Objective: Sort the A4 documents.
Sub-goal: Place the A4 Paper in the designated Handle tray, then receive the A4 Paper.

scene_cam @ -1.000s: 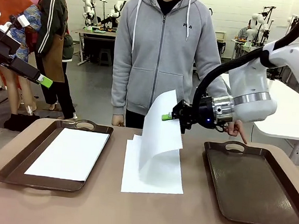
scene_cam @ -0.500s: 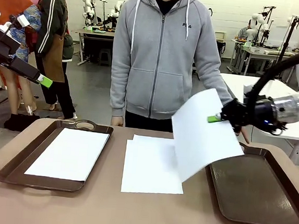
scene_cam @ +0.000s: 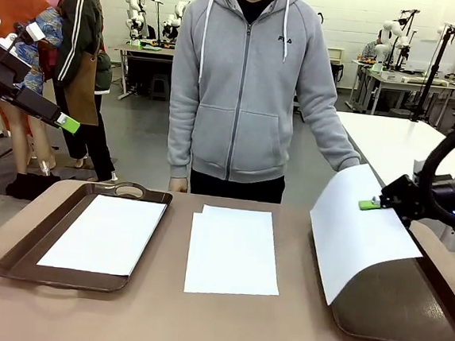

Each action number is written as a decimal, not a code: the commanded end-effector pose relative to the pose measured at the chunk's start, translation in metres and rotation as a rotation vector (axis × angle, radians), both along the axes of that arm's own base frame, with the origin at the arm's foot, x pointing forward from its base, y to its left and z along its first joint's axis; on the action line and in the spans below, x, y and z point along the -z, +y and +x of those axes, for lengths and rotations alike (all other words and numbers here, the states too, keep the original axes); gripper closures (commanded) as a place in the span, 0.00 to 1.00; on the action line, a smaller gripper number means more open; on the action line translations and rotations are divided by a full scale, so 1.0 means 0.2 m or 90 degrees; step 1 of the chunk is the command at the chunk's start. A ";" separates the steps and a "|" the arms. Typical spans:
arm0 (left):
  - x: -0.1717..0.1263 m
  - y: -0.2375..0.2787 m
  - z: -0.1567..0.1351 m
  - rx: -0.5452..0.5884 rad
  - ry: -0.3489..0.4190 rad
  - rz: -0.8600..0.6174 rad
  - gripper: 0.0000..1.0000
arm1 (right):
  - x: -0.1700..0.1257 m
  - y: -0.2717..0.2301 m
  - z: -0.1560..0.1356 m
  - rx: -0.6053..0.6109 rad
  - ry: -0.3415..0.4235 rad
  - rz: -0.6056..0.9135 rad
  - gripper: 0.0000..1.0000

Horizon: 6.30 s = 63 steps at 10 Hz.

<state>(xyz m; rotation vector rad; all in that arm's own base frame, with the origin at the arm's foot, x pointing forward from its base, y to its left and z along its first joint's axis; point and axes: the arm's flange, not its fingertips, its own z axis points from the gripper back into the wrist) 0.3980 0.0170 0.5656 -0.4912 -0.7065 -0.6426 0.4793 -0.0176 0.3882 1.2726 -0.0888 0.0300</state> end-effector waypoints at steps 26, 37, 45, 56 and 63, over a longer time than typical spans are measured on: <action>0.00 -0.01 0.00 0.000 0.000 0.003 0.00 | 0.48 -0.37 0.18 0.064 0.082 -0.334 0.99; 0.00 -0.01 0.00 0.000 0.000 0.003 0.00 | 0.29 -0.40 0.14 0.046 0.090 -0.432 0.22; 0.00 -0.01 0.00 0.000 0.000 0.003 0.00 | 0.22 -0.44 0.13 0.051 0.081 -0.430 0.00; 0.00 -0.01 0.00 0.000 0.000 0.003 0.00 | 0.22 -0.44 0.13 0.051 0.081 -0.430 0.00; 0.00 -0.01 0.00 0.000 0.000 0.003 0.00 | -0.08 -0.23 -0.12 0.097 -0.169 -0.581 0.00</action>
